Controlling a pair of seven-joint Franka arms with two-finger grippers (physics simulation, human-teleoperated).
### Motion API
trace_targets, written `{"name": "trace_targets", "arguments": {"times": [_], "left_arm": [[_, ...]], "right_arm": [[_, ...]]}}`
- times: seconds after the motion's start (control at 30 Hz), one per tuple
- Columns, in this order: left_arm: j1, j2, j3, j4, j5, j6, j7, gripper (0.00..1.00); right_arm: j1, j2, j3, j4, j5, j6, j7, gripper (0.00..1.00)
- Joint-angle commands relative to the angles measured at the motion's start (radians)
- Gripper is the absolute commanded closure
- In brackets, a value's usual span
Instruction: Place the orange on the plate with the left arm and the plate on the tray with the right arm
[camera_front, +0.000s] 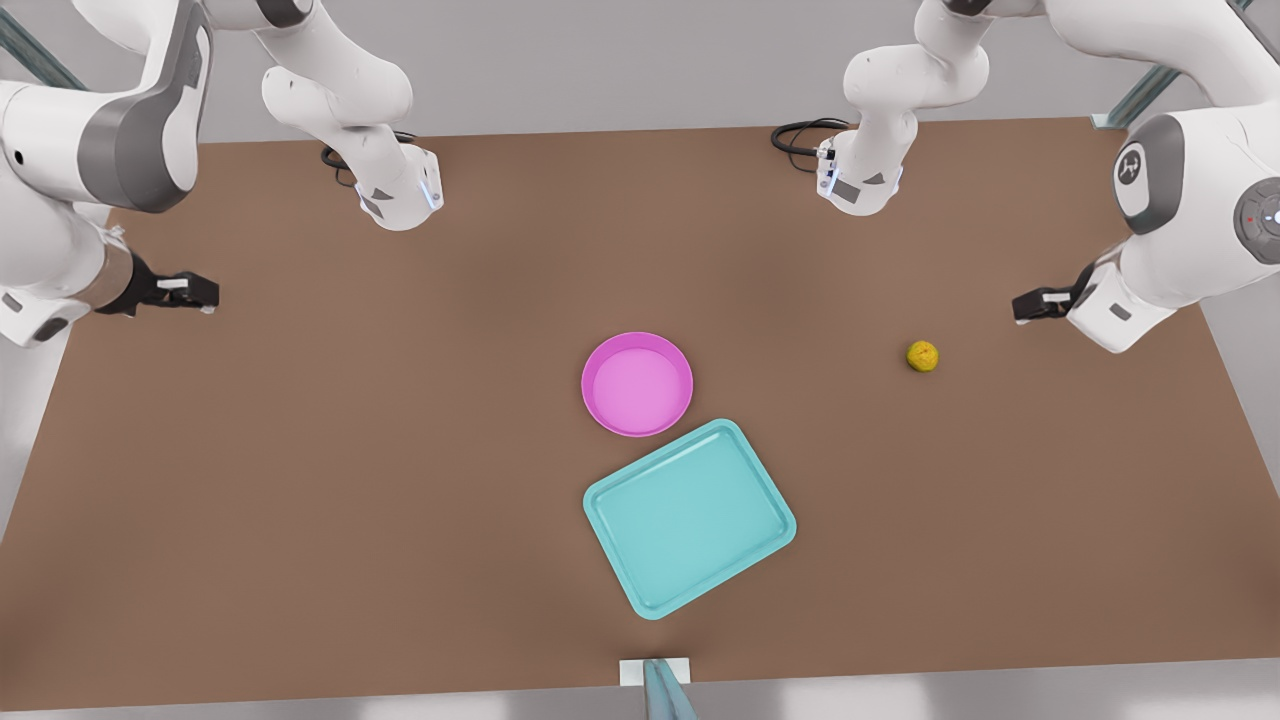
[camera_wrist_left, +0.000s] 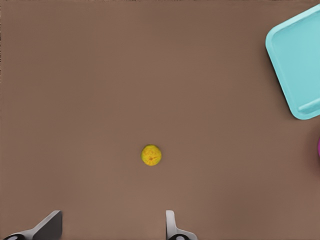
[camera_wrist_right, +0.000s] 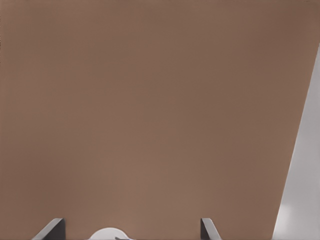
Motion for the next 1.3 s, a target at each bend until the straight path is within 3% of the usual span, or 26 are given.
{"name": "trace_targets", "arguments": {"times": [0.0, 0.03, 0.1, 0.17, 0.23, 0.3, 0.63, 1.2, 1.27], "left_arm": [[0.0, 0.0, 0.0, -0.001, 0.002, 0.028, -0.09, 0.0], [0.0, 0.003, 0.0, -0.006, 0.003, 0.029, -0.088, 0.0], [0.003, 0.049, 0.024, -0.258, 0.005, 0.149, -0.102, 0.0], [0.001, 0.086, 0.058, -0.53, 0.005, 0.498, -0.102, 0.0], [0.003, 0.118, 0.067, -0.661, 0.005, 0.746, -0.093, 0.0], [0.003, 0.138, 0.086, -0.723, 0.006, 0.861, -0.09, 0.0], [-0.026, 0.173, 0.094, -0.809, 0.003, 0.875, -0.094, 0.0], [-0.022, 0.261, 0.095, -0.828, 0.003, 0.895, -0.091, 0.0], [-0.022, 0.265, 0.095, -0.828, 0.003, 0.902, -0.091, 0.07]], "right_arm": [[0.0, 0.0, -0.001, 0.0, 0.0, 0.068, -0.073, 0.0], [0.0, 0.003, -0.001, 0.001, 0.001, 0.068, -0.073, 0.0], [0.006, 0.021, -0.001, 0.006, 0.0, 0.067, -0.073, 0.0], [0.007, 0.043, -0.001, 0.001, -0.002, 0.05, -0.076, 0.0], [0.009, 0.048, -0.001, 0.0, 0.0, 0.047, -0.074, 0.0], [0.009, 0.052, -0.001, -0.002, 0.001, 0.044, -0.074, 0.0], [0.007, 0.061, -0.001, -0.005, 0.004, 0.038, -0.076, 0.0], [0.007, 0.074, -0.01, -0.005, 0.004, 0.036, -0.08, 0.0], [0.009, 0.074, -0.014, -0.005, 0.004, 0.038, -0.08, 0.0]]}}
